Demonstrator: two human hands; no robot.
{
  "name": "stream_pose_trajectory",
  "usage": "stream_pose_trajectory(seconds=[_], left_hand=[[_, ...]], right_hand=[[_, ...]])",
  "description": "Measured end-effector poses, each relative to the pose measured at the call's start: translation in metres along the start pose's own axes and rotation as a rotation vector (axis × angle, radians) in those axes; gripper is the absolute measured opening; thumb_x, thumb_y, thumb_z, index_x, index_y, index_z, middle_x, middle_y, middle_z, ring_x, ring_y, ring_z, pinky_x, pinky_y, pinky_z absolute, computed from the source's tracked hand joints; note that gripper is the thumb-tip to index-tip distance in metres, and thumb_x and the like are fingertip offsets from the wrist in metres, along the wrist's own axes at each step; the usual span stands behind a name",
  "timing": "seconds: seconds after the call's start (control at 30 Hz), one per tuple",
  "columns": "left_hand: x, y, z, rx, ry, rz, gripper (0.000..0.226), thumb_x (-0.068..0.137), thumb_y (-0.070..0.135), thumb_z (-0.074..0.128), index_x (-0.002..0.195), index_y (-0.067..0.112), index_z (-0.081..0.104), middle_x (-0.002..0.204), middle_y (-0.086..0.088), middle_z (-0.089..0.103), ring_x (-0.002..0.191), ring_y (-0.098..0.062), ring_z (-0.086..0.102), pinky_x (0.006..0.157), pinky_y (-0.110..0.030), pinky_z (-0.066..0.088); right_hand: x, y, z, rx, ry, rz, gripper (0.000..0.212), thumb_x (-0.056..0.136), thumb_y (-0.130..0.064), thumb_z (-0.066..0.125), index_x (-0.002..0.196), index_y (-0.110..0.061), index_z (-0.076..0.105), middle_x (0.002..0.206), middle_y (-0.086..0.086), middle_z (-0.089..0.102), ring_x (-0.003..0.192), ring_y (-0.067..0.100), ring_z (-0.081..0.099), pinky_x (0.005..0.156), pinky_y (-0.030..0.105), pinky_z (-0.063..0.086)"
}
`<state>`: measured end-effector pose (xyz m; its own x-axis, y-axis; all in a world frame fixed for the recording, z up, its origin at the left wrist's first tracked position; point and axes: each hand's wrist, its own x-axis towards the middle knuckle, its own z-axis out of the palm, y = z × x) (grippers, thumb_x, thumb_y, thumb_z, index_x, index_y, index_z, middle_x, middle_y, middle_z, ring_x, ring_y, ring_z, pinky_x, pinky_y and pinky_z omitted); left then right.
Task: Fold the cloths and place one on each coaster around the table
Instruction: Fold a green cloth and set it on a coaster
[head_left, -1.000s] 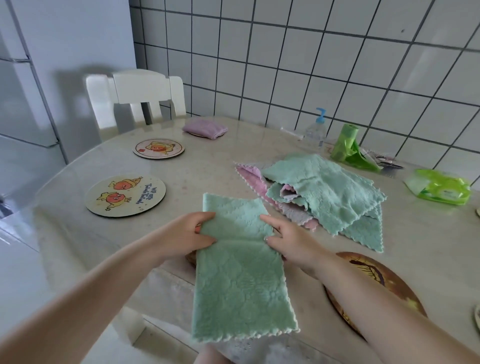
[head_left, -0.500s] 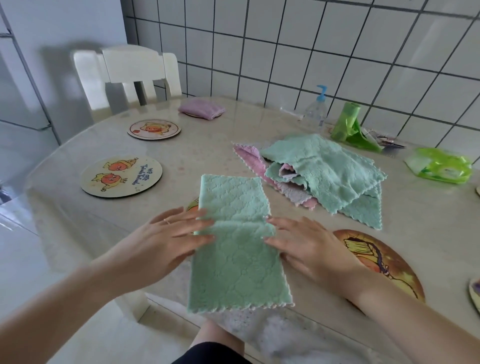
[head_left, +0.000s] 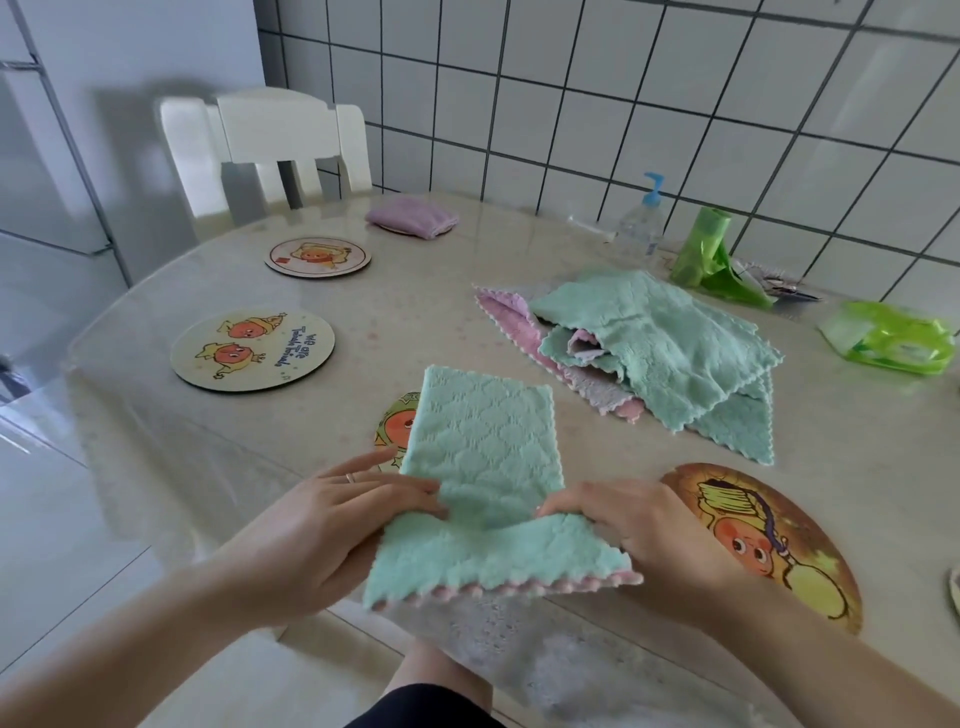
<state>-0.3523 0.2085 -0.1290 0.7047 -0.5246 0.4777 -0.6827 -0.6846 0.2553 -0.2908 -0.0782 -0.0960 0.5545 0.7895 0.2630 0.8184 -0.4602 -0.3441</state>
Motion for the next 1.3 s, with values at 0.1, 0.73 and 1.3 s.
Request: stream_pose_trajectory(seconds=[0.1, 0.73, 1.3], left_hand=[[-0.004, 0.01, 0.0, -0.158, 0.094, -0.094, 0.036, 0.087, 0.019, 0.048, 0.12, 0.028, 0.054, 0.118, 0.018, 0.061, 0.113, 0.0, 0.054, 0.095, -0.017, 0.044], [0.085, -0.046, 0.01, -0.349, 0.046, -0.779, 0.039, 0.091, 0.012, 0.051, 0.129, 0.021, 0.054, 0.134, 0.007, 0.051, 0.121, -0.009, 0.049, 0.101, -0.024, 0.038], [0.12, -0.018, 0.017, 0.312, -0.245, -0.559, 0.051, 0.095, 0.023, 0.032, 0.144, 0.011, 0.025, 0.155, -0.005, 0.018, 0.143, -0.022, 0.01, 0.116, -0.046, 0.011]], right_hand=[[-0.004, -0.008, 0.004, 0.171, 0.029, 0.108, 0.018, 0.083, -0.03, 0.059, 0.1, -0.033, 0.062, 0.079, -0.021, 0.068, 0.07, -0.006, 0.064, 0.058, 0.015, 0.052], [0.065, 0.046, 0.015, 0.361, 0.213, 0.686, 0.025, 0.088, -0.012, 0.056, 0.091, -0.036, 0.064, 0.086, -0.007, 0.069, 0.09, 0.001, 0.062, 0.08, 0.026, 0.052], [0.104, 0.012, 0.016, -0.269, -0.069, 0.565, 0.05, 0.094, -0.038, 0.037, 0.142, -0.023, 0.032, 0.156, 0.0, 0.013, 0.144, 0.018, 0.006, 0.113, 0.057, 0.003]])
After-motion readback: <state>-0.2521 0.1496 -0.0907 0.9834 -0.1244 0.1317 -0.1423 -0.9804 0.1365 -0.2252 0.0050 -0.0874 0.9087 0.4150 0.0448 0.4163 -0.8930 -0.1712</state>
